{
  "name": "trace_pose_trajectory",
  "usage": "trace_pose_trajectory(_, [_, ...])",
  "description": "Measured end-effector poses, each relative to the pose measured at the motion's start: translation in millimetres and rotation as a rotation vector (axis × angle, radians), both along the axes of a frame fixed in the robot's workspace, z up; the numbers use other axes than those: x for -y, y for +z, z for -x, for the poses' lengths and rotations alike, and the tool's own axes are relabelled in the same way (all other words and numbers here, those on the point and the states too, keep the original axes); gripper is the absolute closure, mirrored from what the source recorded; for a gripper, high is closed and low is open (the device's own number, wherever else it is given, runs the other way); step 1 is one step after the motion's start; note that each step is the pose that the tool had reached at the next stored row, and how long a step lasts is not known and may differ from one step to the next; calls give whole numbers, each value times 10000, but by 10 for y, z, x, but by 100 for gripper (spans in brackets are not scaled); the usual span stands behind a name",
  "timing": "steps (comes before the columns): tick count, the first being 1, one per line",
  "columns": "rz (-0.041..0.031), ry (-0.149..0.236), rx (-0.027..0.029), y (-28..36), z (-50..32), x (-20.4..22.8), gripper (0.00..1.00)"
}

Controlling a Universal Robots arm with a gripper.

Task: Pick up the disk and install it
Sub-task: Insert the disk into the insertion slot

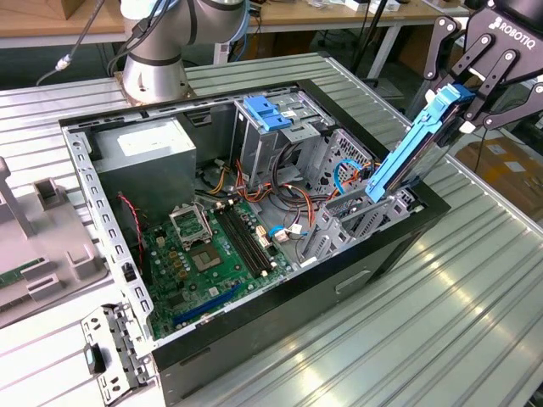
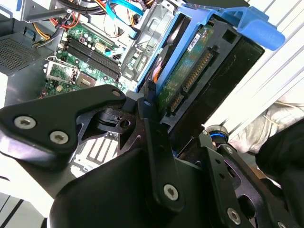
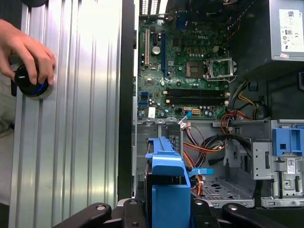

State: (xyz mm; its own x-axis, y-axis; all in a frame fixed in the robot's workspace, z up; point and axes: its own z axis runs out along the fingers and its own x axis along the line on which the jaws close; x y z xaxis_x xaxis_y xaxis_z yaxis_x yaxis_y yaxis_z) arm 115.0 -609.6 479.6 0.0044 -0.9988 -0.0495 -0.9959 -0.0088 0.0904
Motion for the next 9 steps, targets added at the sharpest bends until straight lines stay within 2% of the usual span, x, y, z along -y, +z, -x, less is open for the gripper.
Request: trace_pose_trajectory(9, [0,0,0,-1,32,0,64])
